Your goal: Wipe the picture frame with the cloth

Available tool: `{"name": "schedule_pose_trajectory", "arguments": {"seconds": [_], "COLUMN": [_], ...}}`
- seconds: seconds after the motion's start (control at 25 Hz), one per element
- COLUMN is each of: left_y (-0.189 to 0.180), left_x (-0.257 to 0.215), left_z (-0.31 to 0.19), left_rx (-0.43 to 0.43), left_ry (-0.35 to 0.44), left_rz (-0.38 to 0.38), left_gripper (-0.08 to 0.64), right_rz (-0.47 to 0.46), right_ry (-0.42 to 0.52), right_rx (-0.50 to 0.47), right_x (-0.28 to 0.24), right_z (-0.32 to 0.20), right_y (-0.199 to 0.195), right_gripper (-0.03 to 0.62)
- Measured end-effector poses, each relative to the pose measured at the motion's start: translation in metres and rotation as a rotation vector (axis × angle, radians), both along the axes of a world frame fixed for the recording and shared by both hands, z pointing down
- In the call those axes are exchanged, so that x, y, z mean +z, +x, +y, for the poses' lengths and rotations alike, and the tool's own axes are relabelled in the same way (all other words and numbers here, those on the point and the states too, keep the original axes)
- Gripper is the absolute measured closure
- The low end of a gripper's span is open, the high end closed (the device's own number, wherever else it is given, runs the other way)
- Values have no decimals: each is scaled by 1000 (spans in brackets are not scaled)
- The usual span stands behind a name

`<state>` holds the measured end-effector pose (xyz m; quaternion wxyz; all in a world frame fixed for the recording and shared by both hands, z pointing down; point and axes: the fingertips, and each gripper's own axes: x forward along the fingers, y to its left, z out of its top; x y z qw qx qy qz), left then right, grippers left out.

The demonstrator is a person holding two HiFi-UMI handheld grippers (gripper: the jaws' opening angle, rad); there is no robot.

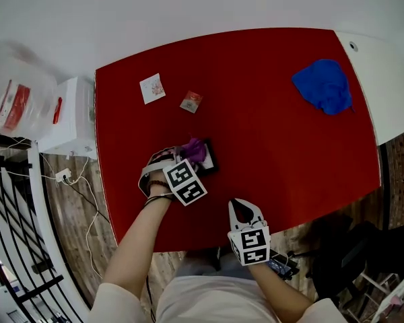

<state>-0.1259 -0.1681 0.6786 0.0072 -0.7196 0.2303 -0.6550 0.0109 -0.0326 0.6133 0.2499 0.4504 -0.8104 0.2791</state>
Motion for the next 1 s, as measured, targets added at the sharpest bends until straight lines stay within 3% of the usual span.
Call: {"name": "schedule_pose_trajectory", "arguments": {"seconds": [0.24, 0.56, 0.68, 0.84, 1.0], "left_y": [12, 22, 17, 6, 13], "left_x": [3, -4, -9, -22, -11], "left_z": [54, 93, 76, 17, -7], "left_rx": [50, 87, 53, -38, -50], "left_ry": [-100, -104, -57, 56, 38], "left_rz": [-11, 5, 18, 23, 17], "left_gripper": [500, 500, 499, 500, 500], "right_rz": [-9, -17, -16, -15, -14], "right_ry": [-3, -8, -7, -9, -18], "right_rx": [-26, -38, -37, -27, -20], "right_x": [2, 4, 3, 3, 4], "right_z": [-1, 1, 1, 3, 9], "right_y": [-10, -14, -13, -9, -4], "right_gripper": [588, 588, 588, 588, 588]}}
